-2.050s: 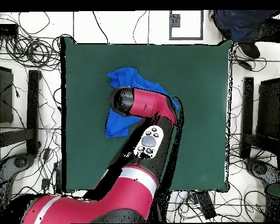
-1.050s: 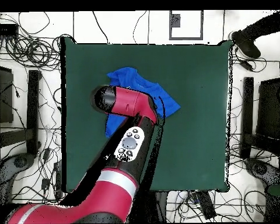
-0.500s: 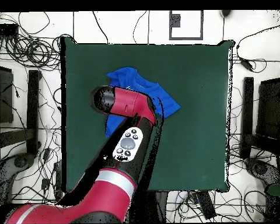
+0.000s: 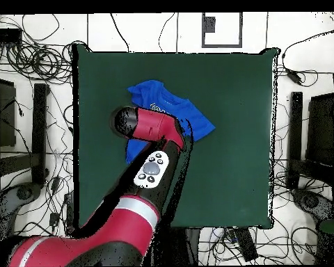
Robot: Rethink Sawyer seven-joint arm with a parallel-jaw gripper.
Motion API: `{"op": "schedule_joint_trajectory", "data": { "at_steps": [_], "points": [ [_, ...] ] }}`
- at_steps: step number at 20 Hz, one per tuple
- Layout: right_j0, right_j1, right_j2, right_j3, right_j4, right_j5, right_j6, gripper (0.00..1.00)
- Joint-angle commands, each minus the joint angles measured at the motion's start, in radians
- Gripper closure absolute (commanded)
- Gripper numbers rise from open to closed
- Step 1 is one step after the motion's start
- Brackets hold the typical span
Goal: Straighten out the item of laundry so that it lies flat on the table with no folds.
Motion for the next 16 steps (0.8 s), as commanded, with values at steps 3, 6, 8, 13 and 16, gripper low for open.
{"op": "schedule_joint_trajectory", "data": {
  "at_steps": [3,6,8,13,16],
  "points": [
    [0.034,0.047,0.026,0.062,0.067,-0.077,0.299,0.00],
    [0.036,0.046,0.028,0.069,0.077,-0.083,0.291,0.00],
    [0.038,0.048,0.032,0.072,0.083,-0.086,0.289,0.00],
    [0.043,0.042,0.030,0.077,0.090,-0.079,0.283,0.00],
    [0.047,0.042,0.027,0.077,0.090,-0.076,0.280,0.00]
  ]
}}
